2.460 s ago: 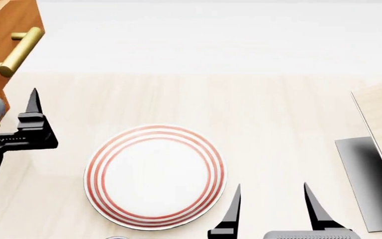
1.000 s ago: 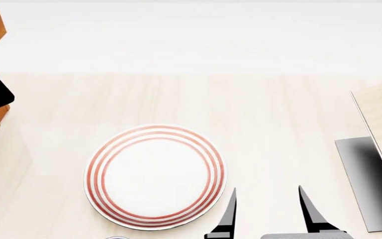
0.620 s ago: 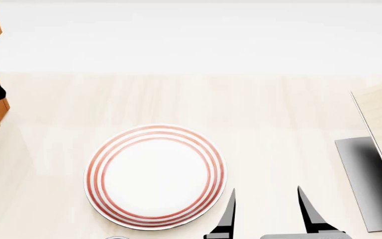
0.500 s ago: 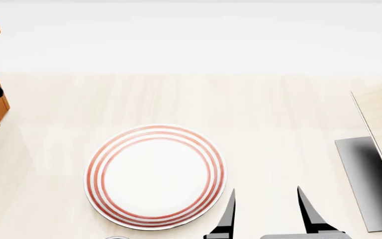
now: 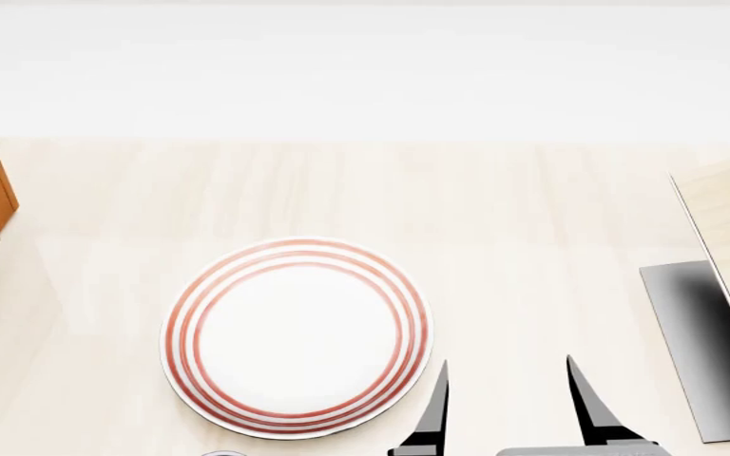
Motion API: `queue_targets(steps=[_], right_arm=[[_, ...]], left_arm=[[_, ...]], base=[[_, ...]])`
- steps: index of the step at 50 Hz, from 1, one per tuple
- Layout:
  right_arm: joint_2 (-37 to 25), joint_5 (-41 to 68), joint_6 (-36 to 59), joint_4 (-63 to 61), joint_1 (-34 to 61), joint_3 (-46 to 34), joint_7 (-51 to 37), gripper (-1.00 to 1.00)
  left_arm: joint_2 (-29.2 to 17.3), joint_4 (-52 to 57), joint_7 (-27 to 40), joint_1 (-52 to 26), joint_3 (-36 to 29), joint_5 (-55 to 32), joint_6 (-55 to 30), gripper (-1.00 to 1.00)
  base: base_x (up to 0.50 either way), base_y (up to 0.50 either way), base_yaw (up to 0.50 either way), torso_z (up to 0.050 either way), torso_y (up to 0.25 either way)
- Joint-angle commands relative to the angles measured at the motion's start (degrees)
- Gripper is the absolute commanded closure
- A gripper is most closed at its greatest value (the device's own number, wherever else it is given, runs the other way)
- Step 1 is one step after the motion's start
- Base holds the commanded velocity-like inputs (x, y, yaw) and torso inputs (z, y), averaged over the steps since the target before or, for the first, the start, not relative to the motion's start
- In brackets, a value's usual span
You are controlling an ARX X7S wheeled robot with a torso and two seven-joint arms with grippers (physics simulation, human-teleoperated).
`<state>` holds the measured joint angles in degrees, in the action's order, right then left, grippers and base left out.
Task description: Close the top drawer of the cabinet.
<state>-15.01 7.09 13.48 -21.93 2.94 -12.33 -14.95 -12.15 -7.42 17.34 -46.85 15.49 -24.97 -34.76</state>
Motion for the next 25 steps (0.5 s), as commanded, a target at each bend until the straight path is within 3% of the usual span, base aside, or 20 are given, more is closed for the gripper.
queue_targets(steps=[1,10,25], right_arm=[[-0.20,0.10,-0.05,0.19,0.17,-0.40,-0.22,-1.00],[-0.38,0.21,-0.17,0.38,0.18,-0.59,-0.44,-1.00],[-0.64,0.65,-0.81,0.84,0.04,-0.78,-0.64,-1.00]], left_arm=[[-0.02,-0.34,2.38,-0.30,3.10,-0.72,-0.48,-1.00],[0.95,-0.23,4.74,-0.26,9.48,-4.46,0.15,-1.00],[0.22,-0.43,3.91,-0.74,10.74,-7.36,-1.46,-1.00]], base=[[0.00,0.00,0.00,0.000,0.000],[0.00,0.00,0.00,0.000,0.000],[0.00,0.00,0.00,0.000,0.000]])
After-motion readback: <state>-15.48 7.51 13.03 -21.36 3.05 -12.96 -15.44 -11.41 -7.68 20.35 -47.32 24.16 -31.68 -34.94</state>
